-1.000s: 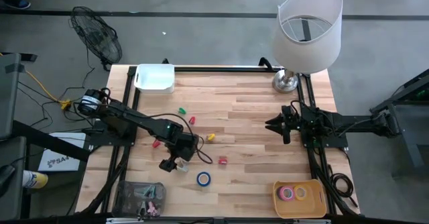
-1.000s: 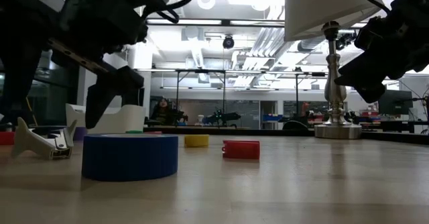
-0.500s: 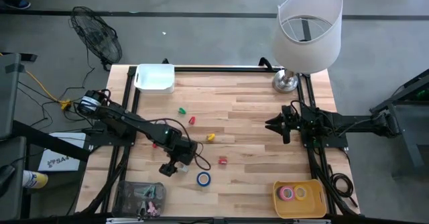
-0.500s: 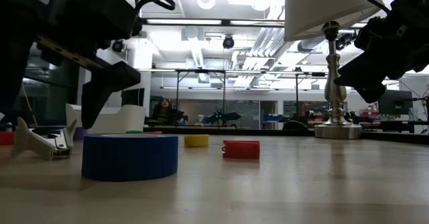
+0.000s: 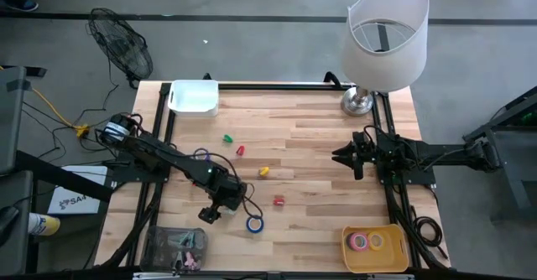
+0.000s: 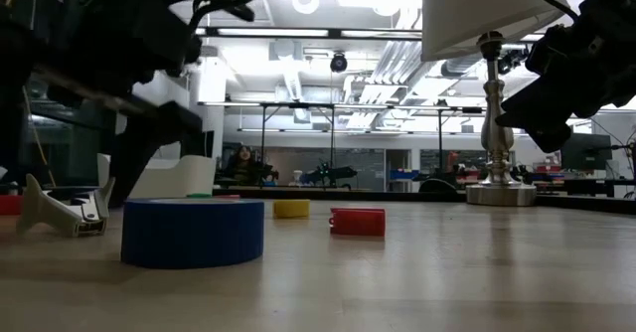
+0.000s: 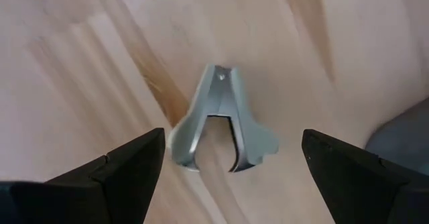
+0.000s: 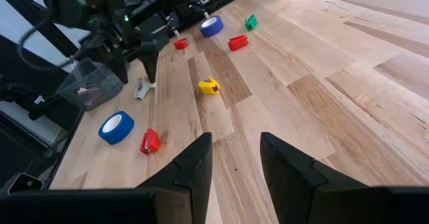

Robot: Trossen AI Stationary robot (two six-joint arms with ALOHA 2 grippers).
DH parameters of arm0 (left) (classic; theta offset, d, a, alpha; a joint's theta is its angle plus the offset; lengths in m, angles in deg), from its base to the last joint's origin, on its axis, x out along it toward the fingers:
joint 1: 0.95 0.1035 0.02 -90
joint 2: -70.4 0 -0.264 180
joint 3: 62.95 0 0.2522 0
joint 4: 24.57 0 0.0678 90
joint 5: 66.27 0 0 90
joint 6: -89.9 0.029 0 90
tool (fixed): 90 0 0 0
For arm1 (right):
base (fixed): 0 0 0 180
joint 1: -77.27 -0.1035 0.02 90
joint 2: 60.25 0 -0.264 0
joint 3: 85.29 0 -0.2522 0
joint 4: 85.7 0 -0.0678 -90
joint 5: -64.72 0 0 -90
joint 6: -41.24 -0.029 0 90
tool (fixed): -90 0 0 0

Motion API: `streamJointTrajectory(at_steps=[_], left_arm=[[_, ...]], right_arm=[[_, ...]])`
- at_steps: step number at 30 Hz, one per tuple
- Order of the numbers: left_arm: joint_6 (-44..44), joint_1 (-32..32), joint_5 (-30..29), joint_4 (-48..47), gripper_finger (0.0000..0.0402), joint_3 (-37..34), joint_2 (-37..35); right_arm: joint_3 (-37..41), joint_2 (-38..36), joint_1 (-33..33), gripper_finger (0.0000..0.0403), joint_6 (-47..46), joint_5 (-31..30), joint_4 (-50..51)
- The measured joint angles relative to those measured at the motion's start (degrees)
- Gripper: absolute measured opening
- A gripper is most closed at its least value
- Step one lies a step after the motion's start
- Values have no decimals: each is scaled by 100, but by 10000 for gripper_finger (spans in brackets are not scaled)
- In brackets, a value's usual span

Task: Pick and place Stapler, Stapler remover, tape
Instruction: Put the gray staple remover into the black bin

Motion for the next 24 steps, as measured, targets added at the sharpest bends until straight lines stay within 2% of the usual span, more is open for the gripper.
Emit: streamJointTrajectory(at_steps=[19, 24], left_arm=[[-12, 17, -305, 97, 346, 0, 200], [0, 17, -309, 97, 316, 0, 198]], right_arm=[[0, -2, 0, 117, -7, 0, 2], [0, -1, 0, 117, -7, -2, 5]])
